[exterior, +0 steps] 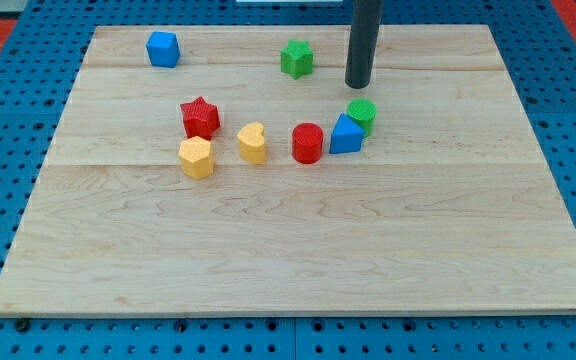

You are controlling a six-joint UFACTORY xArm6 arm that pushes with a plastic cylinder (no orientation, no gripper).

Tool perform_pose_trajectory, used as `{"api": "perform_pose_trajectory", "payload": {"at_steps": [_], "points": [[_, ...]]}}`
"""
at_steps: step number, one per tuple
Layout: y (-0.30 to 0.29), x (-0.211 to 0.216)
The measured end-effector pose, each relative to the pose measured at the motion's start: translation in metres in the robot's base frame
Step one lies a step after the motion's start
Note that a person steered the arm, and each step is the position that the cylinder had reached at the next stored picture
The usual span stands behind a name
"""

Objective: Drag the hexagon horizontal right of the star

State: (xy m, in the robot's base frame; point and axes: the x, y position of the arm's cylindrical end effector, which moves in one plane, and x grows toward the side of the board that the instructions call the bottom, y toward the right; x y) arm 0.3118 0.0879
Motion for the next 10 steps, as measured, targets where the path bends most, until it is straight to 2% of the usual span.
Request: {"api": "perform_pose_trajectory", "payload": {"at_steps": [1, 2, 3, 4, 6, 8, 9, 10], "points": [[0.019, 0.013], [0.113, 0.013], [0.216, 0.040], [0.256, 0.074], [0.094, 0.127], [-0.112, 0.181], [-0.185, 0.163], [-0.160, 0.161]]}}
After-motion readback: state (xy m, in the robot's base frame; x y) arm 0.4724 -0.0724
